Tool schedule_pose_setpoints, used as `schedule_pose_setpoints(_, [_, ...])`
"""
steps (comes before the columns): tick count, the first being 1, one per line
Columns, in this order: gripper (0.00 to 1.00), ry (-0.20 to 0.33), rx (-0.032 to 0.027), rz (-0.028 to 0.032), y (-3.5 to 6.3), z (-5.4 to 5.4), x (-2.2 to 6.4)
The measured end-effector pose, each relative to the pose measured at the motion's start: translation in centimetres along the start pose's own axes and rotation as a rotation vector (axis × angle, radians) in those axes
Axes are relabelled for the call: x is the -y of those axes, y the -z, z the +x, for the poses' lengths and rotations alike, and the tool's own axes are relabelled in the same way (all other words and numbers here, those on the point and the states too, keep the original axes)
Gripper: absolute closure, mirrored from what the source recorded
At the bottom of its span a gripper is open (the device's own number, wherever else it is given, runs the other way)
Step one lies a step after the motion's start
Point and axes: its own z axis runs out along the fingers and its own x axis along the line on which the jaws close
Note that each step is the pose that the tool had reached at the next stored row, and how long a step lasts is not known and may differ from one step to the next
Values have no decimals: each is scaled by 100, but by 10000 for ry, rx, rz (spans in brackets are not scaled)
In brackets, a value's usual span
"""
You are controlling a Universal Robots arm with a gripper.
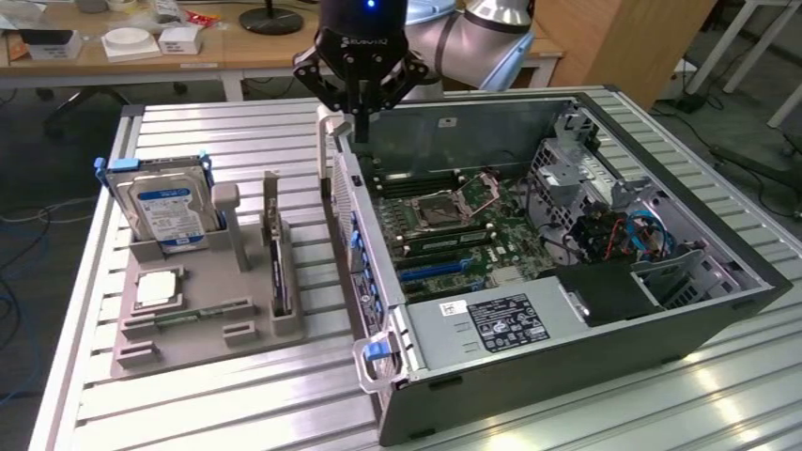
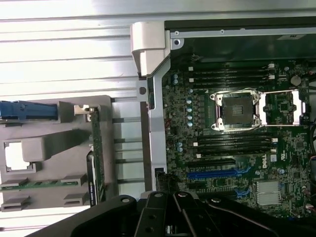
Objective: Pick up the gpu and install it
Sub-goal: 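Reach for the gpu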
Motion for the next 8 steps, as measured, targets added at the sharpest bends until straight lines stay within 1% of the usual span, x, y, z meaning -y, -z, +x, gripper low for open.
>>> schedule_pose_setpoints(8, [90, 1, 0, 1, 2, 81, 6])
